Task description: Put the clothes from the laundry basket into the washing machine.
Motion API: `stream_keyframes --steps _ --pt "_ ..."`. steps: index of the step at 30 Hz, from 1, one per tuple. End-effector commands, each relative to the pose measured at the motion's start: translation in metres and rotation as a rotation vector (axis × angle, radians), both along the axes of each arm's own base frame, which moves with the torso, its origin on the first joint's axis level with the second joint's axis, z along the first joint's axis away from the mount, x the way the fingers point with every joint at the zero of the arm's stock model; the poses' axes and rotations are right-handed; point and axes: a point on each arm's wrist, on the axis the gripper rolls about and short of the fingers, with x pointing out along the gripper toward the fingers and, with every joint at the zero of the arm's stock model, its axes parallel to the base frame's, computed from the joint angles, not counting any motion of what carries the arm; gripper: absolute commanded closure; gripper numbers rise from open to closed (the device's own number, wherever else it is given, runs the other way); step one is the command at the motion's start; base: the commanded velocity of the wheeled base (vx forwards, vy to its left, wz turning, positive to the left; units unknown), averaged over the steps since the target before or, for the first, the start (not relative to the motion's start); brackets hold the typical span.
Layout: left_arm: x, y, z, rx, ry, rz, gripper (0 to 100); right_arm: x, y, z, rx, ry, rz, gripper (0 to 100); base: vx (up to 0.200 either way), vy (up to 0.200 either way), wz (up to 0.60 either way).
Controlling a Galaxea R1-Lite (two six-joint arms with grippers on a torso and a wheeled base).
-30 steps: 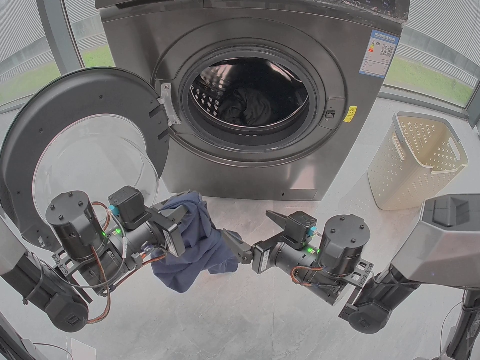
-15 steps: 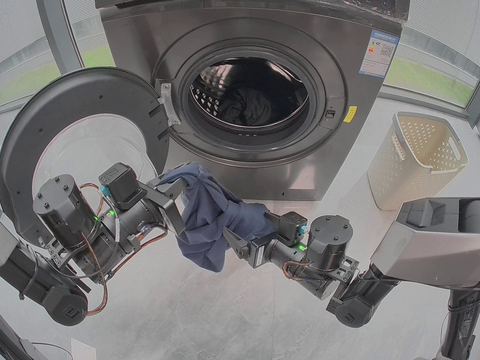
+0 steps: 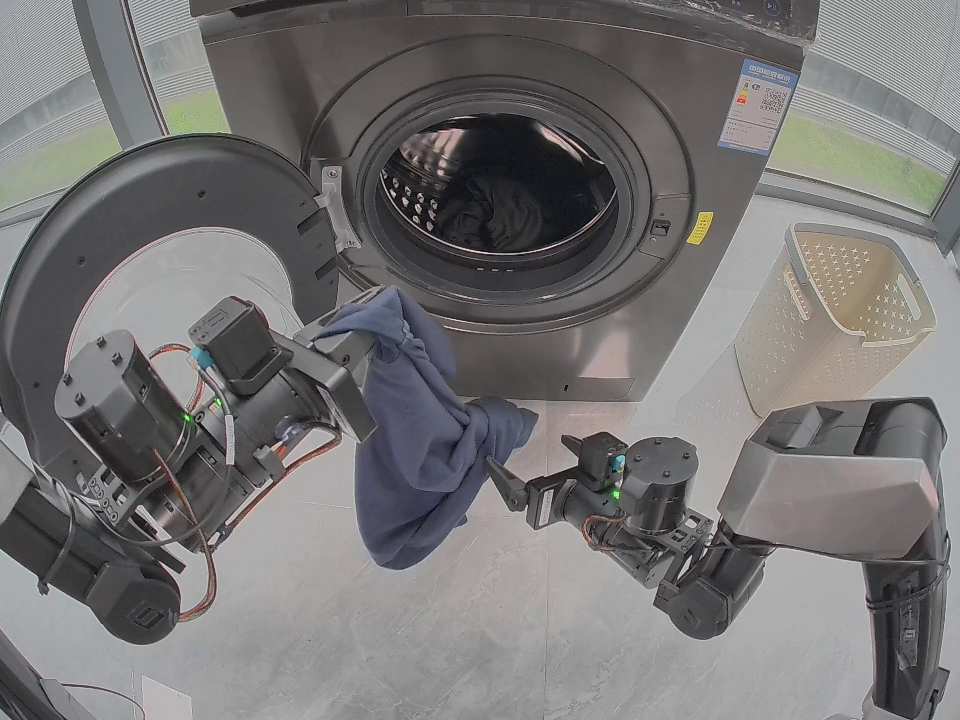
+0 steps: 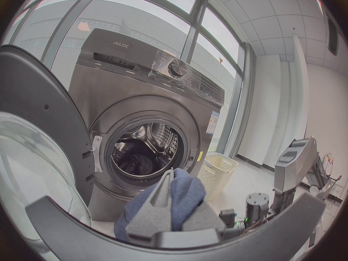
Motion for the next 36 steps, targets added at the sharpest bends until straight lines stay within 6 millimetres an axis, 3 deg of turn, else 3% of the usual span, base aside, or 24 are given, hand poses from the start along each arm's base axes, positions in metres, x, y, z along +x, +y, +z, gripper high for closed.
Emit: stream_keyframes --steps 1,12,18,29,31,36 --pt "0.004 -0.001 0.008 -0.029 -0.028 0.007 100 -0.006 -0.004 -0.026 -0.050 0.062 0.003 0 0.000 0.000 0.00" --pt "0.007 -0.001 0.019 -0.059 -0.068 0.018 100 -0.012 -0.012 -0.018 -0.050 0.065 -0.004 0 0.000 0.000 0.00" --pt "0.008 -0.001 0.041 -0.133 -0.128 0.035 100 -0.017 -0.017 -0.020 -0.055 0.077 -0.006 0 0.000 0.000 0.00" --pt "0.000 0.000 0.050 -0.152 -0.153 0.018 100 -0.009 0.001 0.003 0.027 -0.015 0.028 0 0.000 0.000 0.00" --pt "-0.001 -0.002 0.050 -0.152 -0.155 0.007 100 -0.011 0.014 0.011 0.056 -0.049 0.059 0 0.000 0.000 0.00" --pt "-0.005 -0.003 0.056 -0.163 -0.171 -0.003 100 -0.013 0.024 0.009 0.060 -0.055 0.077 0 0.000 0.000 0.00"
